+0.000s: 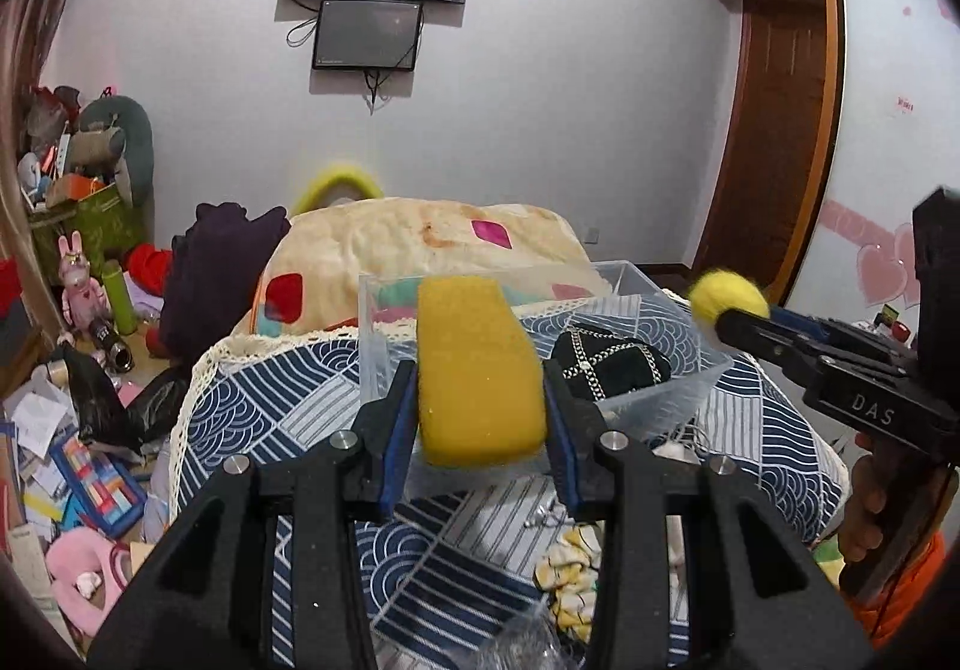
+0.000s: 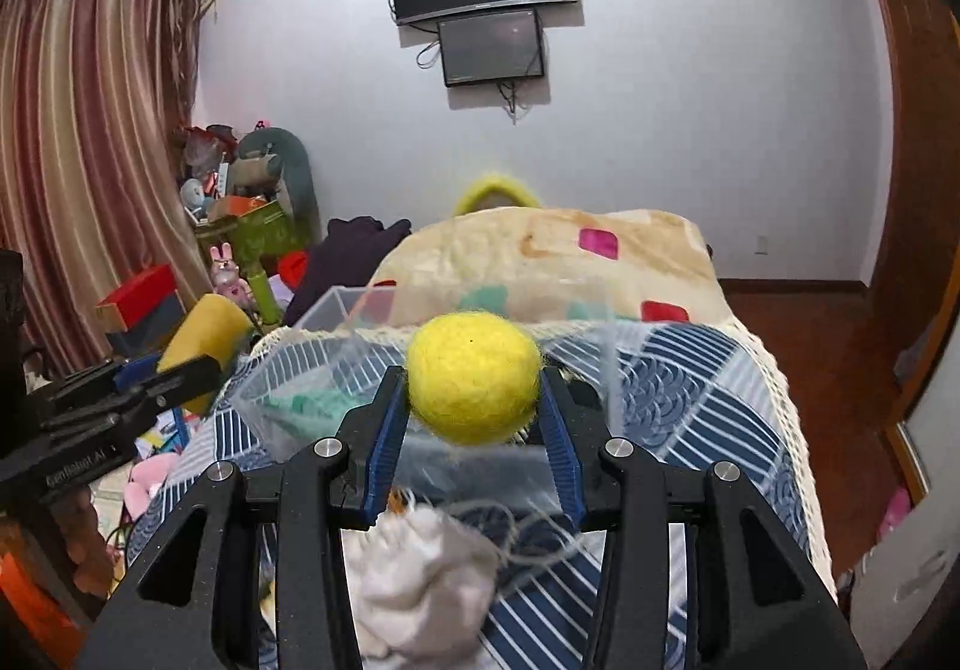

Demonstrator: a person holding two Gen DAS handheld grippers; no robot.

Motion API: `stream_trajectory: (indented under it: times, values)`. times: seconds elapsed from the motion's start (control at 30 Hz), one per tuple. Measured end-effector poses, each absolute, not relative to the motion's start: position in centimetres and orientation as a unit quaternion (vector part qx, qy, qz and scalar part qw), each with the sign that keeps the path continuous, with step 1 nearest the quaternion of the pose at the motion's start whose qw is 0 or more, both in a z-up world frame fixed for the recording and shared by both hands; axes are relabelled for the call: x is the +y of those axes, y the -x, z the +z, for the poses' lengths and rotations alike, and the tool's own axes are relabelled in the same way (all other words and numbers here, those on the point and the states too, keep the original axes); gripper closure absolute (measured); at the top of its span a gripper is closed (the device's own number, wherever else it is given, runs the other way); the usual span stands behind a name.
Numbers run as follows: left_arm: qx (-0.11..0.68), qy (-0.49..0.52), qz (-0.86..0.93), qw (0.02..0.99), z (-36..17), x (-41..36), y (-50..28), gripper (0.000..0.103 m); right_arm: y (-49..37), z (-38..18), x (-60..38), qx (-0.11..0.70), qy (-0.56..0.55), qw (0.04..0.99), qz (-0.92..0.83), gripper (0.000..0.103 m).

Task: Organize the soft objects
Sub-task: 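Place the sponge in the box with the left tool while the right tool drops the ball in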

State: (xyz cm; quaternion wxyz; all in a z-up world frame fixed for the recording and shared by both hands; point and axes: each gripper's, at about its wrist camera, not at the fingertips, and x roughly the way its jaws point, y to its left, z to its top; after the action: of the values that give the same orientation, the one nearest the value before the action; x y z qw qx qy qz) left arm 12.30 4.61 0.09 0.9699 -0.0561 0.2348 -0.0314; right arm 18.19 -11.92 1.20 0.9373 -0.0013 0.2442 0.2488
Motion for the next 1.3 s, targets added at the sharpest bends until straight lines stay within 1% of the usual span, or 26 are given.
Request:
stream_trajectory:
  times: [0.17, 0.33, 0.73, 1.0, 1.03, 1.1, 1.17, 1.2, 1.23, 1.27, 1.3]
  values:
    - [0.238, 0.046, -0.030, 0.970, -0.2, 4.2, -13.8, 0.064, -19.2, 1.4, -9.9, 0.246, 0.010, 0.933, 0.264, 0.063]
    - [0.247, 0.056, -0.039, 0.967, -0.7, 4.6, -15.4, 0.064, -19.8, 1.1, -8.3, 0.254, 0.030, 0.929, 0.268, 0.063]
    - [0.309, 0.058, -0.033, 0.949, -4.2, 5.3, -19.5, 0.064, -22.8, -2.2, -6.3, 0.325, 0.064, 0.911, 0.246, 0.063]
    - [0.330, 0.062, -0.039, 0.941, -5.1, 4.8, -20.5, 0.064, -23.3, -2.9, -6.2, 0.348, 0.067, 0.902, 0.249, 0.063]
    - [0.332, 0.066, -0.041, 0.940, -5.1, 4.8, -20.6, 0.063, -23.3, -2.9, -6.2, 0.349, 0.067, 0.901, 0.248, 0.062]
    - [0.333, 0.071, -0.041, 0.939, -5.1, 4.8, -20.6, 0.058, -23.3, -3.0, -6.3, 0.350, 0.064, 0.901, 0.249, 0.061]
    - [0.332, 0.075, -0.042, 0.939, -5.1, 4.7, -20.5, 0.055, -23.2, -2.9, -6.5, 0.350, 0.060, 0.900, 0.253, 0.053]
    - [0.332, 0.074, -0.042, 0.939, -5.0, 4.7, -20.4, 0.053, -23.1, -2.8, -6.8, 0.349, 0.058, 0.900, 0.254, 0.051]
    - [0.331, 0.071, -0.041, 0.940, -4.9, 4.6, -20.3, 0.049, -22.9, -2.7, -7.0, 0.347, 0.057, 0.901, 0.254, 0.047]
    - [0.329, 0.066, -0.038, 0.941, -4.8, 4.4, -20.1, 0.044, -22.8, -2.6, -7.1, 0.345, 0.057, 0.902, 0.253, 0.046]
    - [0.324, 0.061, -0.033, 0.944, -4.6, 4.3, -19.8, 0.042, -22.7, -2.5, -7.3, 0.341, 0.056, 0.903, 0.253, 0.046]
